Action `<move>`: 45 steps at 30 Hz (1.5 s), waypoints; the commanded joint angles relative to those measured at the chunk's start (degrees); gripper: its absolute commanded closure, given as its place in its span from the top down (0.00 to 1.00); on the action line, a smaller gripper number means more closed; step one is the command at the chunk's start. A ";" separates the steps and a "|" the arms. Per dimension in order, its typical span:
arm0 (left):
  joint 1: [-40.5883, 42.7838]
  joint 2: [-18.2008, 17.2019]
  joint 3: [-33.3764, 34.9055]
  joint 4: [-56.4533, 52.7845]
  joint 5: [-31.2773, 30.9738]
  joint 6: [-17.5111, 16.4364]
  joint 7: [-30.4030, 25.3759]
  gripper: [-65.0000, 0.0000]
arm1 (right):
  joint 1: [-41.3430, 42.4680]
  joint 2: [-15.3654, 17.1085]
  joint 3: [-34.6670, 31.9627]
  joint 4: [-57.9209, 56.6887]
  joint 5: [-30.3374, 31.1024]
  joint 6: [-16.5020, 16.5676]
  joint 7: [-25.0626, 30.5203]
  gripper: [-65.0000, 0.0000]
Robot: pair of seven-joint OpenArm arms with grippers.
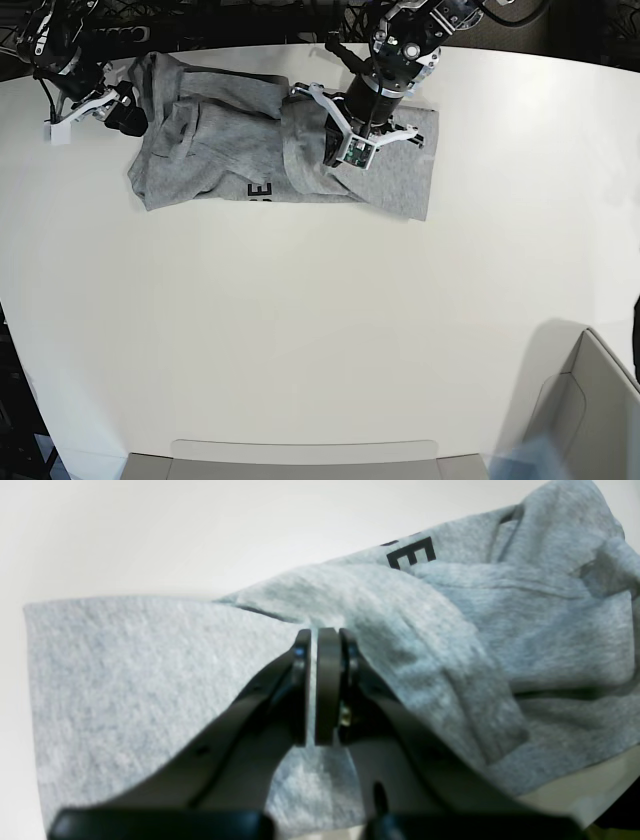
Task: Fold the T-shirt properly
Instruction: 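Release the right gripper and regrasp the strip end beside it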
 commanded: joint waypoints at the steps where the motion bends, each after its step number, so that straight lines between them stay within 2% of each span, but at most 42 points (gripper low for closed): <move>1: -0.14 0.12 0.00 0.88 0.28 0.03 -1.18 0.03 | 0.40 0.61 0.13 0.72 0.78 0.71 0.77 0.45; 10: -0.14 0.03 0.09 0.88 0.37 0.03 -1.18 0.03 | 2.69 0.70 -4.45 -4.55 0.43 1.06 0.77 0.45; 14: -0.06 -0.14 0.09 0.88 0.37 0.12 -1.18 0.03 | 2.69 0.79 -7.00 -4.55 3.50 1.06 0.77 0.45; 18: -0.06 0.12 0.09 0.79 0.37 0.12 -1.18 0.03 | 3.30 0.61 -8.67 -4.64 3.50 0.97 0.68 0.45; 22: -0.06 0.03 0.09 0.79 0.37 0.12 -1.18 0.03 | 4.01 0.08 -11.22 -4.73 0.43 0.97 0.86 0.45; 25: -0.06 0.03 0.09 0.79 0.37 0.12 -1.09 0.03 | 4.97 -1.41 -12.80 -4.73 -3.18 0.88 2.97 0.45; 29: -0.06 0.03 0.09 0.79 0.37 0.12 -1.09 0.03 | 5.94 -1.59 -15.17 -4.73 -4.32 0.62 3.49 0.45; 31: -0.06 0.03 0.09 0.79 0.28 0.12 -1.09 0.03 | 6.47 -1.24 -15.08 -4.73 -4.67 0.62 3.49 0.38; 35: -0.06 -0.14 -0.09 0.79 0.28 0.12 -1.09 0.03 | 9.19 -1.06 -14.64 -4.73 -9.86 0.53 3.49 0.10; 37: -0.06 -0.14 -0.18 0.88 0.28 0.12 -1.09 0.03 | 10.42 -1.06 -14.64 -4.73 -12.76 0.53 3.41 0.00; 42: -0.06 -0.14 -0.09 1.32 0.28 0.12 -1.09 0.03 | 12.89 0.70 -14.64 -5.25 -16.98 0.44 3.49 0.00; 45: 0.38 -0.14 -0.35 3.52 0.28 0.12 -1.09 0.03 | 15.52 3.51 -11.48 -7.98 -18.56 0.44 3.58 0.00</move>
